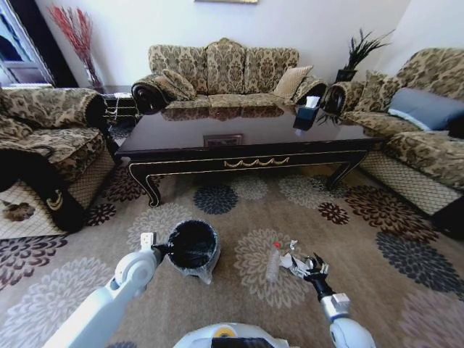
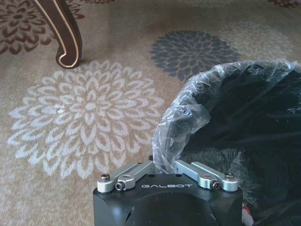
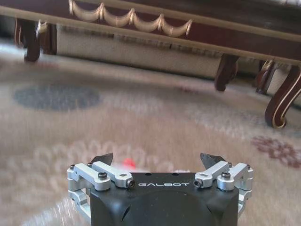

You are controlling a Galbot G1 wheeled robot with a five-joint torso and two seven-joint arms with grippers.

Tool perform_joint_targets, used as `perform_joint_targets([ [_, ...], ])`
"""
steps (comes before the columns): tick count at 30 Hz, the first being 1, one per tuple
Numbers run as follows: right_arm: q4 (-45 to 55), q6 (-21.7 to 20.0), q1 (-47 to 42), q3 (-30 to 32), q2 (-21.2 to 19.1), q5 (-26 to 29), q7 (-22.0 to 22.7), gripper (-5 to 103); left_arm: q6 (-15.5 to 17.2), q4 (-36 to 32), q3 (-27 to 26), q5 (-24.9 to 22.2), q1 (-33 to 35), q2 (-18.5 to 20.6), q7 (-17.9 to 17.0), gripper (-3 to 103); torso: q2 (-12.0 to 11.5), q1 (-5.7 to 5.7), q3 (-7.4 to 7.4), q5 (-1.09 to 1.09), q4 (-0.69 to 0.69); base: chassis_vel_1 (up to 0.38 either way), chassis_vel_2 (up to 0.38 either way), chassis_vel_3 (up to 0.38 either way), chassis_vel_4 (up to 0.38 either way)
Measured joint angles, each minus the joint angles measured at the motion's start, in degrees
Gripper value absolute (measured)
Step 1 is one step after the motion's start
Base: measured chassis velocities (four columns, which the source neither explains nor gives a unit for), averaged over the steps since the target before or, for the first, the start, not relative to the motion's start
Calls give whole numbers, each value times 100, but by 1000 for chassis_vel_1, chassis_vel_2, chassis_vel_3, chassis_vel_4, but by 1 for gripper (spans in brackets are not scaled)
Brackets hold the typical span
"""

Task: Move to the front of the table and pick up the trash from the floor, then place it into the trash bin.

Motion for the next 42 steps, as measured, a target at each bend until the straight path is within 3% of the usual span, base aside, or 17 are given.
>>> perform_joint_targets([
  [10,-1183,144,663,-316,-143,-375,-128,100,-8,-38,-15,26,66,-80,-12,0,0,0,0,0,0,0,0,0,0],
  [17,-1828,75,1047,-445,-123,-312,-111,103,-11,13,179,20,-45,-125,-37,0,0,0,0,-1,-1,0,0,0,0],
  [19,-1947,71,1121,-475,-111,-331,-114,99,-11,30,209,23,-69,-133,-42,0,0,0,0,0,-1,0,0,0,0],
  [26,-1995,126,1154,-474,-12,-397,-115,68,-14,53,271,24,-115,-174,-40,0,0,0,-1,0,-1,0,0,0,0],
  [29,-1944,152,1125,-450,7,-407,-115,63,-15,53,277,31,-114,-187,-34,0,0,0,0,0,0,0,0,0,0],
  [32,-1877,187,1091,-414,19,-425,-114,46,-18,85,348,62,-149,-236,-27,0,0,0,0,0,-1,0,0,0,0],
  [35,-1868,199,1090,-410,19,-432,-114,41,-18,92,380,68,-164,-250,-25,0,0,0,0,0,-1,0,0,0,0],
  [38,-1864,273,1088,-393,43,-484,-122,25,-19,112,442,101,-180,-271,-24,0,0,0,-1,0,0,0,0,0,0],
  [40,-1865,288,1086,-390,48,-489,-129,25,-19,114,450,105,-181,-272,-24,0,0,0,0,0,0,0,0,0,0],
  [42,-1890,367,1083,-370,70,-494,-175,14,-19,130,491,109,-207,-278,-23,0,0,0,-1,0,0,0,0,0,0],
])
